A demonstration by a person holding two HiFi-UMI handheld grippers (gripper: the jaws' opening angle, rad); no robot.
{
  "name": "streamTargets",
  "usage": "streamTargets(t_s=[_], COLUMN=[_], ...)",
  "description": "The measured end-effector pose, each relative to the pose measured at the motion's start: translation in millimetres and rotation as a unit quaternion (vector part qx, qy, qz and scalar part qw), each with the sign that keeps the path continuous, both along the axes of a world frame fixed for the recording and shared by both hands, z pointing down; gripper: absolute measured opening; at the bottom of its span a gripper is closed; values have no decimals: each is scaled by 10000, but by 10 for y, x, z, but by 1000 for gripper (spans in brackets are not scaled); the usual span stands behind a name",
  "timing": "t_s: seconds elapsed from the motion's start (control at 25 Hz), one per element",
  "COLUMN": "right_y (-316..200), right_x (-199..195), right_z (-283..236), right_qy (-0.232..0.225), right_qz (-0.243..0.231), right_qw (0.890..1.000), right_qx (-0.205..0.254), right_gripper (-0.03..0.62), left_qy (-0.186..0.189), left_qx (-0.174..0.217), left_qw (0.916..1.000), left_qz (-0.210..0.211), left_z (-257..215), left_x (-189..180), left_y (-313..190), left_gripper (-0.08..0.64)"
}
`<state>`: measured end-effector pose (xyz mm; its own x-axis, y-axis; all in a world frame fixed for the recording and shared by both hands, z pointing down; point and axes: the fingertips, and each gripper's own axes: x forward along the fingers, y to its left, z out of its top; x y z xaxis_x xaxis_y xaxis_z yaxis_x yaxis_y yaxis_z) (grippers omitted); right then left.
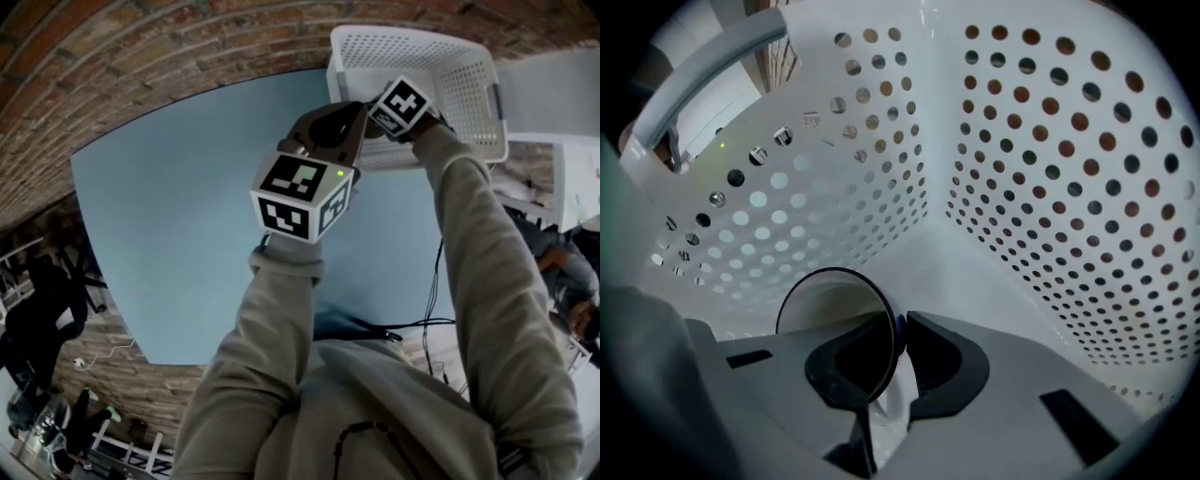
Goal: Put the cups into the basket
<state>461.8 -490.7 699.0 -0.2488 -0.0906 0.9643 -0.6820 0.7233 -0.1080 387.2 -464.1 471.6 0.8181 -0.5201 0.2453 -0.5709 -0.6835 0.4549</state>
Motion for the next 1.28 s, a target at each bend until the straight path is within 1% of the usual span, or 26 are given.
streamTargets(t_s=[0.24, 0.52, 0.6, 0.64, 0.76, 0.88, 1.0, 1.16, 1.28], right_y=[21, 8, 2, -9, -11, -10, -46, -108, -31], right_x=[-4, -1, -23, -28, 18, 74, 140, 124, 125], right_z=[15, -11, -33, -47, -93, -172, -322, -661, -905], right_qy=[7, 5, -21, -41, -56, -6, 109, -86, -35], right_qz=[-40, -98, -107, -103, -84, -79, -133, 42, 69], right_qw=[10000, 10000, 9999, 9999, 9999, 9999, 9993, 9978, 9962], right_qx=[-62, 10, 37, 71, 78, 102, 332, 651, 863], right_gripper=[41, 47, 172, 204, 222, 236, 259, 259, 259], left_qy=[-15, 66, 137, 156, 141, 127, 88, 49, 65], left_qx=[-10, -23, -15, 11, 45, 7, 46, 119, 171], left_qw=[10000, 10000, 9999, 9998, 9997, 9998, 9997, 9997, 9996], left_qz=[9, 18, 62, 113, 212, 173, 231, 225, 231], left_z=[14, 34, 22, 10, 10, 25, -17, -102, -229], left_x=[0, 12, 15, 29, 69, 48, 62, 21, 12], left_y=[13, 56, 84, 104, 156, 162, 205, 241, 315], left_gripper=[-3, -3, -3, -3, -3, -3, -3, -3, -3])
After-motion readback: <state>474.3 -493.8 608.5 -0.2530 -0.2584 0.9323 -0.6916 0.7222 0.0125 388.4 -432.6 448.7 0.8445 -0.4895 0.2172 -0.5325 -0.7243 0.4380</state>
